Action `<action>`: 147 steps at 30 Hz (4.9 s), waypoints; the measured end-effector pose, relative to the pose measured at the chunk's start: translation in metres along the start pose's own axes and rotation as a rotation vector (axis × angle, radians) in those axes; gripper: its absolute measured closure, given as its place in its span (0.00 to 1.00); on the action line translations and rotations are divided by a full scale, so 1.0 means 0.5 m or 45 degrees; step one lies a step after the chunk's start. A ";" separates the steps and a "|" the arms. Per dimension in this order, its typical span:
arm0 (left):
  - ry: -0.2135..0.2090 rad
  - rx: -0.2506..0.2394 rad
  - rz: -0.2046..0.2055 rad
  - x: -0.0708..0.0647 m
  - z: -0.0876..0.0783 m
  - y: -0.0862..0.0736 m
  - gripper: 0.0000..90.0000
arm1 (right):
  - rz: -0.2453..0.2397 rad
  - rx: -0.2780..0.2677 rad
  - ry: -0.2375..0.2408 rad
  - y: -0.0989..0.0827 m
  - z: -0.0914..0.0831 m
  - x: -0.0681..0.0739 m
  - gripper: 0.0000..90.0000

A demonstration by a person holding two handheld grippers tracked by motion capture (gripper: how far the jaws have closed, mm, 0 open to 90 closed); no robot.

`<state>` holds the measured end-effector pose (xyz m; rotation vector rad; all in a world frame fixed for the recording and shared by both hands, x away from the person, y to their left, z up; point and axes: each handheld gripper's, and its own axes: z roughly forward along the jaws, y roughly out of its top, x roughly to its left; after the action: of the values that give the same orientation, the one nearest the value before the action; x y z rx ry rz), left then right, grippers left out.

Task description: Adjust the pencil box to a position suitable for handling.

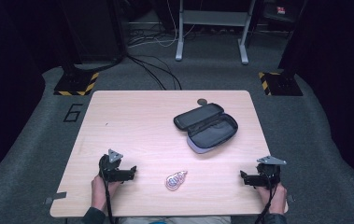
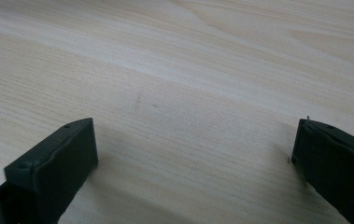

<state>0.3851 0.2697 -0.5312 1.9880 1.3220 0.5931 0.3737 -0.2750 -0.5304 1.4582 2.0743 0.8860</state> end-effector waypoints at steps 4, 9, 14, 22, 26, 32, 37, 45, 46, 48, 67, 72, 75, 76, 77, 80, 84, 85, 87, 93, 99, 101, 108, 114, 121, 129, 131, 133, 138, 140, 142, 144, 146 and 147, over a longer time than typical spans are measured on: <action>-0.004 0.004 0.003 0.000 0.000 0.001 0.06 | 0.002 0.003 0.001 0.000 0.000 0.000 0.00; -0.042 -0.007 0.049 -0.007 -0.007 0.008 0.01 | 0.002 0.003 0.002 0.000 0.000 -0.001 0.00; -0.115 -0.070 0.065 -0.025 -0.027 0.030 0.01 | 0.002 0.003 0.002 0.000 0.000 -0.001 0.00; -0.240 -0.104 0.150 -0.079 -0.036 0.060 0.00 | 0.003 0.002 0.000 0.000 0.000 0.000 0.00; -0.298 -0.094 0.191 -0.112 -0.030 0.069 0.00 | 0.003 0.003 0.000 0.000 0.000 0.000 0.00; -0.317 -0.094 0.219 -0.164 -0.014 0.076 0.00 | 0.009 -0.001 -0.005 0.001 0.000 0.001 0.00; -0.377 -0.083 0.247 -0.207 0.000 0.082 0.00 | 0.001 0.002 -0.004 0.000 0.000 0.000 0.00; -0.463 -0.036 0.315 -0.261 0.018 0.087 0.00 | 0.006 0.000 -0.006 0.000 0.000 0.001 0.00; -0.472 -0.029 0.320 -0.269 0.022 0.088 0.00 | 0.000 0.000 -0.006 0.000 0.000 0.001 0.00; -0.491 -0.005 0.349 -0.284 0.033 0.088 0.00 | 0.001 0.001 -0.006 0.000 0.000 0.001 0.00; -0.540 0.026 0.440 -0.315 0.053 0.082 0.42 | 0.000 -0.001 -0.007 0.000 0.000 0.001 0.00; -0.512 0.031 0.450 -0.319 0.053 0.077 0.48 | -0.004 0.001 -0.007 0.000 -0.001 0.001 0.00; -0.495 0.012 0.460 -0.319 0.051 0.074 0.54 | 0.009 -0.003 -0.005 0.000 -0.001 0.003 0.00; -0.496 0.010 0.461 -0.319 0.051 0.073 0.54 | 0.003 0.001 -0.005 0.000 -0.001 0.002 0.00; -0.497 0.004 0.459 -0.319 0.052 0.073 0.55 | 0.006 -0.001 -0.006 0.000 -0.001 0.002 0.00; -0.507 0.009 0.457 -0.317 0.051 0.072 0.55 | 0.010 -0.002 -0.005 0.000 -0.001 0.003 0.00; -0.494 0.012 0.461 -0.316 0.050 0.073 0.56 | 0.001 -0.001 -0.007 0.000 -0.001 0.002 0.00; -0.494 0.012 0.461 -0.316 0.050 0.073 0.56 | 0.005 -0.001 -0.008 0.000 0.000 0.002 0.00; -0.494 -0.002 0.449 -0.312 0.047 0.074 0.56 | 0.010 -0.001 -0.006 0.000 0.000 0.003 0.00; -0.486 -0.039 0.436 -0.297 0.030 0.080 0.56 | -0.001 -0.001 -0.007 0.000 0.000 0.001 0.00; -0.468 -0.076 0.422 -0.271 -0.001 0.088 0.56 | 0.000 0.003 -0.003 0.000 0.000 0.001 0.00; -0.455 -0.089 0.415 -0.264 -0.010 0.089 0.56 | 0.000 0.003 -0.003 0.000 0.000 0.001 0.00; -0.412 -0.095 0.398 -0.228 -0.036 0.092 0.56 | 0.001 0.001 -0.005 0.000 0.000 0.001 0.00; -0.343 -0.101 0.373 -0.185 -0.055 0.088 0.56 | -0.001 0.001 -0.004 0.000 0.000 0.001 0.00; -0.282 -0.088 0.320 -0.132 -0.065 0.074 0.56 | 0.000 0.000 -0.005 0.000 0.000 0.001 0.00; -0.212 -0.074 0.257 -0.079 -0.067 0.056 0.56 | 0.001 0.002 -0.004 0.000 0.000 0.001 0.00; -0.189 -0.066 0.248 -0.060 -0.065 0.050 0.56 | 0.000 0.003 -0.002 0.000 0.000 0.001 0.00; -0.170 -0.058 0.232 -0.047 -0.061 0.044 0.56 | 0.001 0.002 -0.004 0.000 0.000 0.001 0.00; -0.148 -0.005 0.192 -0.016 -0.045 0.027 0.56 | 0.001 0.001 -0.005 0.000 0.000 0.001 0.00; -0.152 0.021 0.192 -0.009 -0.040 0.023 0.56 | 0.000 0.001 -0.005 0.000 0.000 0.001 0.00; -0.146 0.036 0.185 -0.004 -0.031 0.017 0.56 | 0.001 0.000 -0.004 0.000 0.000 0.001 0.00; -0.136 0.033 0.187 -0.004 -0.027 0.014 0.56 | 0.001 0.000 -0.004 0.000 0.000 0.001 0.00; -0.138 0.048 0.187 -0.004 -0.026 0.014 0.55 | 0.001 0.001 -0.004 0.000 0.000 0.001 0.00; -0.143 0.062 0.197 -0.002 -0.025 0.013 0.55 | 0.002 0.001 -0.004 0.000 0.000 0.001 0.00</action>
<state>0.3805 0.2707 -0.5181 2.1450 1.1328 0.5166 0.3737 -0.2747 -0.5302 1.4609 2.0716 0.8834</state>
